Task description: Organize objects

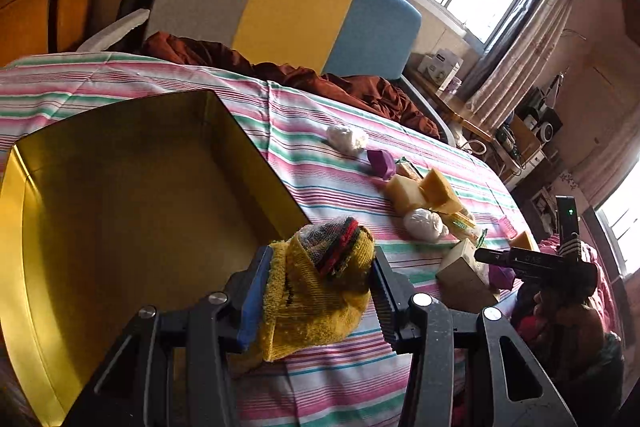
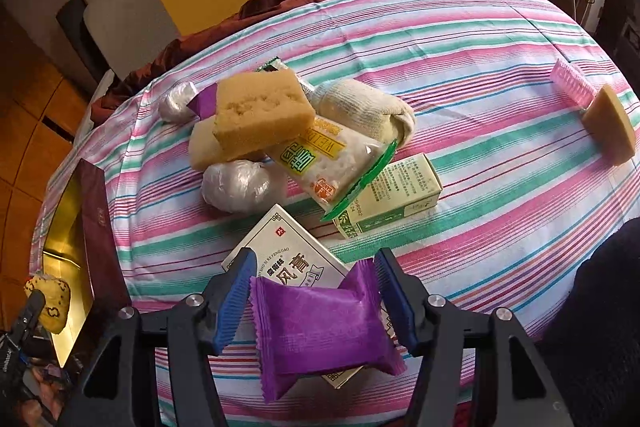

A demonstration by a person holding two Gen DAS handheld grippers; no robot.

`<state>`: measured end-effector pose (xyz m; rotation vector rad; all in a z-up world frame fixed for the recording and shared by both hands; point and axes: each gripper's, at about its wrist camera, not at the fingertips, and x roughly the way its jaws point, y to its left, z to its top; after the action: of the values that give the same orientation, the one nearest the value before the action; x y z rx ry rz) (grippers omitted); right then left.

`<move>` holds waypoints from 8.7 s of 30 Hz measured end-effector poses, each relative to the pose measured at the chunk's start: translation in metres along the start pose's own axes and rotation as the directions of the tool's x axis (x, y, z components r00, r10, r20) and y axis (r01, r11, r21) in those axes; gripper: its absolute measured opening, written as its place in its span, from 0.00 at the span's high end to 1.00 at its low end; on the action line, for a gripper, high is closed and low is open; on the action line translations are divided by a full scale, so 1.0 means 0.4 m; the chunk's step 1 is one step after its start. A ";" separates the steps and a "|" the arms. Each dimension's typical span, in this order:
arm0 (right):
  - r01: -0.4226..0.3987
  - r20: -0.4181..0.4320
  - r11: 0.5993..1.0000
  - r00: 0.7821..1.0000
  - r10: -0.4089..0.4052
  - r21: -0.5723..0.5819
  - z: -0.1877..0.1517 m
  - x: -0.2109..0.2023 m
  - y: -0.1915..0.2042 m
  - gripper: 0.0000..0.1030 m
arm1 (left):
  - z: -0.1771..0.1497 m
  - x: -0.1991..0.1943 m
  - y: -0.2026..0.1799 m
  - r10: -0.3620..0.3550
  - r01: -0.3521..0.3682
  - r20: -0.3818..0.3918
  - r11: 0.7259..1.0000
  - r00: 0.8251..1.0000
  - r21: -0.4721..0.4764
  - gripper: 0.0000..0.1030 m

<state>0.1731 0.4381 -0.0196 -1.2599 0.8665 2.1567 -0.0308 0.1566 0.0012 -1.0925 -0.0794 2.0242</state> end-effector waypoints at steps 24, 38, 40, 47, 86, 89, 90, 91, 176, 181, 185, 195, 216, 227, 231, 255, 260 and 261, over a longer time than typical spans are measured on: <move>0.115 -0.032 0.960 0.991 -0.127 -0.254 -0.032 -0.013 0.056 0.57 | -0.039 -0.107 0.179 0.174 -0.171 0.038 0.983 0.984 -0.069 0.53; 0.125 0.046 0.964 0.992 -0.117 -0.233 -0.016 -0.020 0.062 0.57 | -0.132 -0.106 0.292 0.397 -0.398 -0.038 0.915 0.917 -0.058 0.49; 0.128 0.058 0.963 0.991 -0.117 -0.236 -0.014 -0.023 0.069 0.57 | -0.138 -0.107 0.296 0.414 -0.415 -0.035 0.908 0.910 -0.054 0.49; 0.099 0.131 0.958 0.989 -0.065 -0.269 -0.004 -0.045 0.129 0.57 | -0.156 -0.112 0.296 0.430 -0.430 -0.025 0.901 0.903 -0.049 0.49; -0.269 -0.110 0.722 0.959 0.260 -0.637 -0.208 0.115 0.737 0.57 | -0.160 -0.262 0.306 0.405 -0.378 0.127 0.905 0.906 -0.195 0.27; -0.303 -0.166 0.698 0.952 0.258 -0.649 -0.246 0.158 0.785 0.57 | -0.156 -0.284 0.313 0.410 -0.375 0.143 0.901 0.901 -0.217 0.26; -0.310 -0.182 0.690 0.950 0.255 -0.654 -0.260 0.172 0.799 0.57 | -0.154 -0.289 0.317 0.411 -0.375 0.146 0.900 0.900 -0.224 0.26; -0.317 -0.196 0.681 0.948 0.252 -0.660 -0.276 0.183 0.813 0.57 | -0.153 -0.295 0.320 0.414 -0.375 0.149 0.898 0.898 -0.231 0.24; -0.419 0.361 0.854 0.882 0.302 0.310 0.069 -0.043 -0.199 0.07 | 0.102 0.485 -0.563 0.093 0.091 -0.180 0.589 0.979 0.803 0.00; -0.448 0.355 0.831 0.875 0.330 0.329 0.071 -0.029 -0.209 0.07 | 0.105 0.563 -0.596 0.099 0.143 -0.221 0.504 0.970 0.852 0.00; -0.466 0.356 0.813 0.868 0.345 0.349 0.071 -0.020 -0.219 0.07 | 0.115 0.615 -0.614 0.103 0.181 -0.257 0.470 0.961 0.864 0.00; -0.466 0.349 0.808 0.871 0.347 0.360 0.072 -0.012 -0.223 0.07 | 0.145 0.629 -0.580 0.017 0.242 -0.327 0.635 0.945 0.734 0.36; -0.366 0.243 0.870 0.924 0.296 0.330 0.073 0.013 -0.181 0.07 | -0.179 0.298 -0.397 0.110 0.067 -0.231 0.762 0.967 0.644 0.38; -0.203 -0.047 0.975 0.977 0.208 0.090 0.067 0.072 -0.041 0.07 | -0.247 0.308 -0.327 0.071 0.063 -0.209 0.818 0.975 0.571 0.37; -0.088 -0.155 0.994 0.985 0.077 -0.065 0.035 0.094 0.015 0.07 | -0.252 0.303 -0.326 0.057 0.064 -0.192 0.820 0.980 0.569 0.36; 0.023 -0.145 0.941 0.987 -0.075 -0.336 -0.078 0.162 0.158 0.50 | -0.265 0.268 -0.289 0.025 0.055 -0.143 0.845 0.989 0.532 0.39; 0.012 -0.113 0.915 0.992 -0.062 -0.403 -0.092 0.167 0.192 0.50 | -0.265 0.251 -0.278 0.029 0.047 -0.139 0.856 0.990 0.515 0.44; 0.012 -0.110 0.910 0.992 -0.063 -0.415 -0.093 0.170 0.196 0.50 | -0.264 0.249 -0.278 0.031 0.045 -0.138 0.856 0.990 0.515 0.44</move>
<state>0.1103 0.3645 -0.0721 -1.6092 0.4302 2.3291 0.0863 0.2663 -0.0864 -0.8745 0.5110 1.7983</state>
